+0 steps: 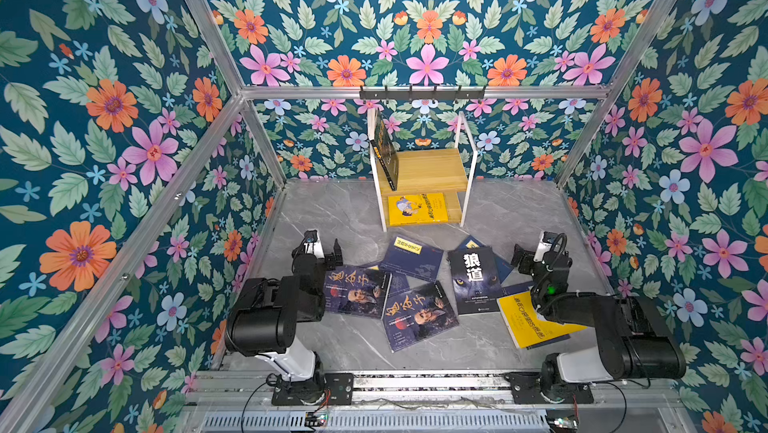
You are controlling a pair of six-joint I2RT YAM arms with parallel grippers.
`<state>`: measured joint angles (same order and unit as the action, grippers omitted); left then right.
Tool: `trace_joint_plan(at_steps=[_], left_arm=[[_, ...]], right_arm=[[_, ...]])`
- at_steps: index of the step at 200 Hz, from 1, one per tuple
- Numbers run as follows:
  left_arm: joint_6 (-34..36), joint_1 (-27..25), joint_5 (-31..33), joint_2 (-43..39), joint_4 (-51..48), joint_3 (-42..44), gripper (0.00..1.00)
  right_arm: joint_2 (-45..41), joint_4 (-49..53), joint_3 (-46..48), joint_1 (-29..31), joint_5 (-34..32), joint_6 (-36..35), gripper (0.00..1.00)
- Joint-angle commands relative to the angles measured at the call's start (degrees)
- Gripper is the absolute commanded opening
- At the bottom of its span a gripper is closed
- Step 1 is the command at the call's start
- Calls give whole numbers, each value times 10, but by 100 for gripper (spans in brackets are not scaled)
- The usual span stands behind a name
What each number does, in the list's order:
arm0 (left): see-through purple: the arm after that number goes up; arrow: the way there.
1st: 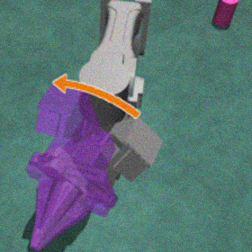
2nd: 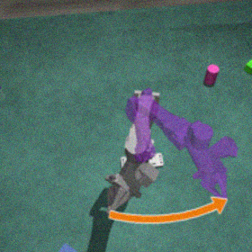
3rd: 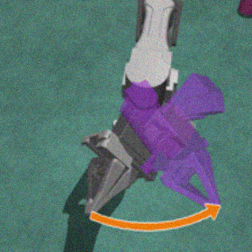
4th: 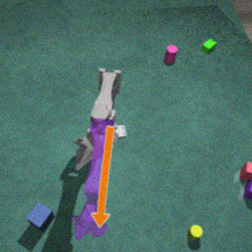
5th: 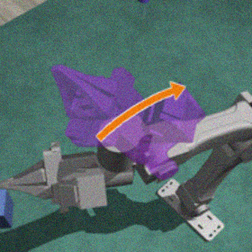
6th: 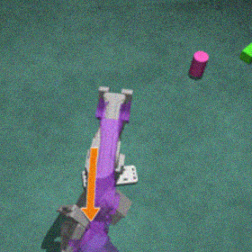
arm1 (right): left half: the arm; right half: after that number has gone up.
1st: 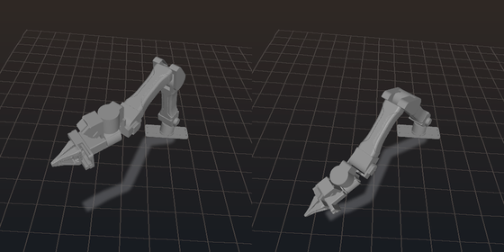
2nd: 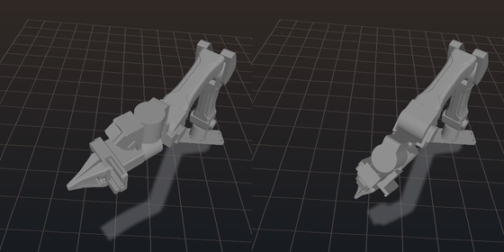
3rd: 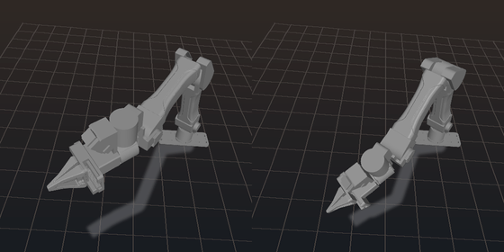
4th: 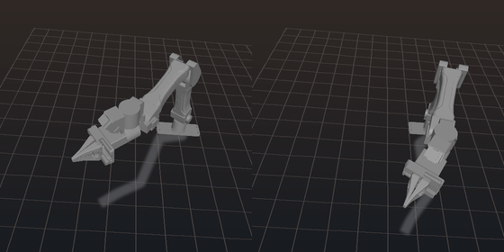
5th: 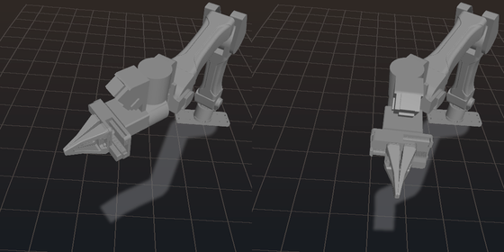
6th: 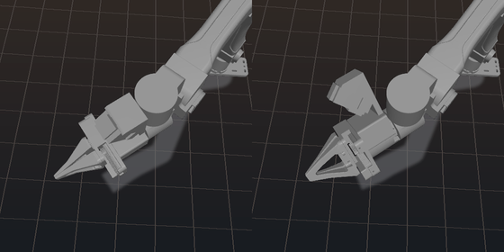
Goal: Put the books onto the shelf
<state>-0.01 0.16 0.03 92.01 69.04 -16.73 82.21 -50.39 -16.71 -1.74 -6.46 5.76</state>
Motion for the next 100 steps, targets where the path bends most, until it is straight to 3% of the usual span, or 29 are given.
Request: trace_joint_plan(at_steps=[1,100], left_arm=[[-1,0,-1,-1,7,-1,100],[-1,0,0,2,15,0,100]], right_arm=[[-1,-14,-1,0,-7,0,99],[-1,-14,-1,-1,-7,0,99]])
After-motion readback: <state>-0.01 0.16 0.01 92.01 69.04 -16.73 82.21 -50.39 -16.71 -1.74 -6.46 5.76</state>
